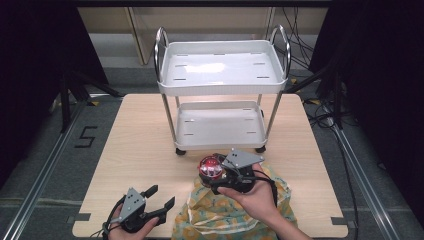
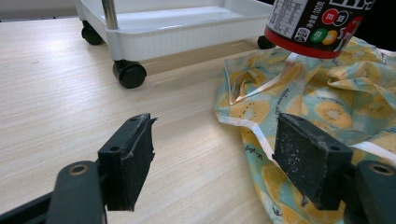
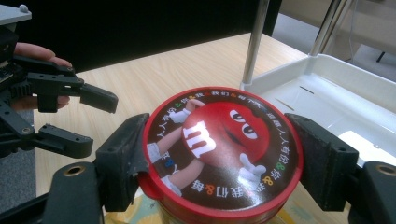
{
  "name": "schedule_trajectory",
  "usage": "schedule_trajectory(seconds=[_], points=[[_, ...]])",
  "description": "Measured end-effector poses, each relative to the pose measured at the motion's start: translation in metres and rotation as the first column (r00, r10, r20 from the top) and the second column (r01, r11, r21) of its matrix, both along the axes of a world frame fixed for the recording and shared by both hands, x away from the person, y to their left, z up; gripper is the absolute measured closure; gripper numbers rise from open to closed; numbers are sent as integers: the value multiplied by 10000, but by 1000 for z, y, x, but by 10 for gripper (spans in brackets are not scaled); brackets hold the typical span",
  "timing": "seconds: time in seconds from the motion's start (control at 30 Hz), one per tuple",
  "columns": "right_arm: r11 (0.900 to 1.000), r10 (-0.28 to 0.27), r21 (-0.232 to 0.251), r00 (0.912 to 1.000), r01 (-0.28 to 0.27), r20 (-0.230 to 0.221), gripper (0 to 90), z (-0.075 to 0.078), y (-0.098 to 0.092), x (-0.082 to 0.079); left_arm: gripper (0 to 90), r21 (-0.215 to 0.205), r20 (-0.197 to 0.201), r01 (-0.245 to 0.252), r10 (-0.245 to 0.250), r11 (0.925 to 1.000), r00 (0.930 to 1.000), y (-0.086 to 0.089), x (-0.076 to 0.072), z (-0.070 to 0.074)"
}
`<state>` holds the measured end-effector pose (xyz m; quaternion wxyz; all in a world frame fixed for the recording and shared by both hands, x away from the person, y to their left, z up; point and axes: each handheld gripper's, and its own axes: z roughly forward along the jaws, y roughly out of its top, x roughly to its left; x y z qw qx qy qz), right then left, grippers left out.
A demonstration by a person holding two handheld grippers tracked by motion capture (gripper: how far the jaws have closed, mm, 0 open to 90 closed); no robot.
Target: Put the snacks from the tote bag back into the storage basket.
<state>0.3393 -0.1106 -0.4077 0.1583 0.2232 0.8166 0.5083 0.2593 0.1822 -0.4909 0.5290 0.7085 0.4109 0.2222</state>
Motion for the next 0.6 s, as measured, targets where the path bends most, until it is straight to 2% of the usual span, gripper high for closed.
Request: schedule_trajectory(seconds=[0.07,0.1,0.13,0.2,0.23,0.3,0.47,0.6], points=[[10000,-15,4,10000,15,72,269,0,1,1,277,1,-14,-11,11,10000,10000,0,0,0],[9999,-140,32,9999,140,-28,269,1,1,0,278,-21,-13,-24,24,10000,10000,0,0,0],[9999,-115,116,9999,114,90,269,0,2,1,277,-18,-9,-27,26,10000,10000,0,0,0],[9999,-62,80,10000,63,-62,269,0,2,1,277,-15,2,-49,49,10000,10000,0,0,0],[10000,-48,59,9999,48,110,269,0,2,2,277,-15,5,-58,58,10000,10000,0,0,0],[10000,-70,71,9999,69,114,269,0,2,3,277,-1,8,-58,58,10000,10000,0,0,0],[9999,-79,90,10000,79,-10,269,1,2,3,277,82,-44,-80,80,9999,10000,1,0,0],[9996,-194,185,9997,192,138,269,0,1,5,277,76,-18,-77,78,9999,10000,2,0,0]])
